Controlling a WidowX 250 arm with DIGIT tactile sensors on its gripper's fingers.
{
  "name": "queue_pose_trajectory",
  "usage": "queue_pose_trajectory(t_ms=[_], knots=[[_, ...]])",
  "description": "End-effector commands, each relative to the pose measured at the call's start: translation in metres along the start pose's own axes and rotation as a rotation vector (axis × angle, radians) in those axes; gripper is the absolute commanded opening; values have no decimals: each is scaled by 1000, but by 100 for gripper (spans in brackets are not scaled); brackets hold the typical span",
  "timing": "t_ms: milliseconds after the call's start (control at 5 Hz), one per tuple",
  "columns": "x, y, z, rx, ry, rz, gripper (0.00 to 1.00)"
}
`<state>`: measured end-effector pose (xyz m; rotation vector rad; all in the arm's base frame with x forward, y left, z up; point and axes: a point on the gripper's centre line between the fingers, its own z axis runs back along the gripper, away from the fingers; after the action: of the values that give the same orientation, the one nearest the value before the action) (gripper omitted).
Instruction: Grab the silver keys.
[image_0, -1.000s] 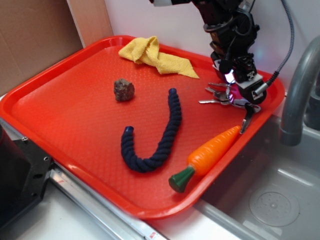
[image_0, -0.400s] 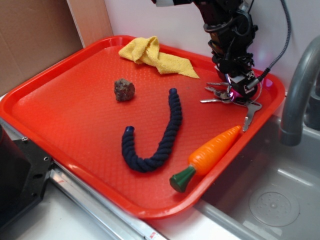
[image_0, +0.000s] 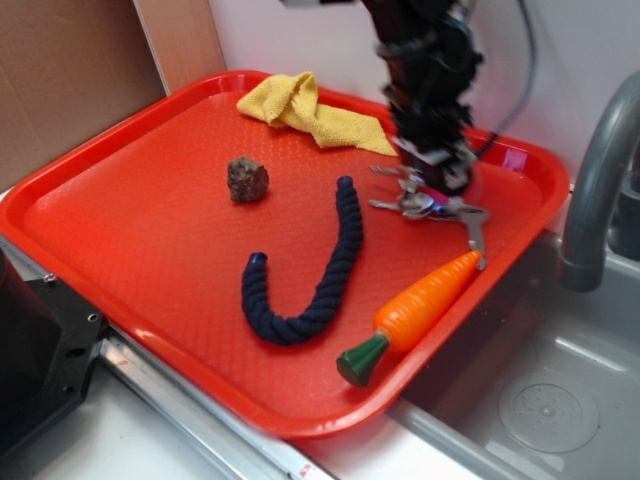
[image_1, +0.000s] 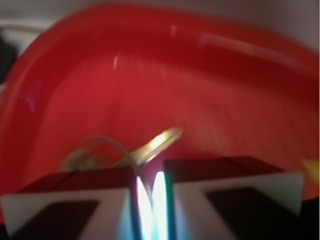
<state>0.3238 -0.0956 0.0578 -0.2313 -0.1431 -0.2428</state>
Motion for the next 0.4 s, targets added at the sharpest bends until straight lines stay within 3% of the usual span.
queue_pose_trajectory(t_ms=[0,200], knots=[[-44,23,147,13,-23,387,0],[-46,32,203,25,6,652,0]])
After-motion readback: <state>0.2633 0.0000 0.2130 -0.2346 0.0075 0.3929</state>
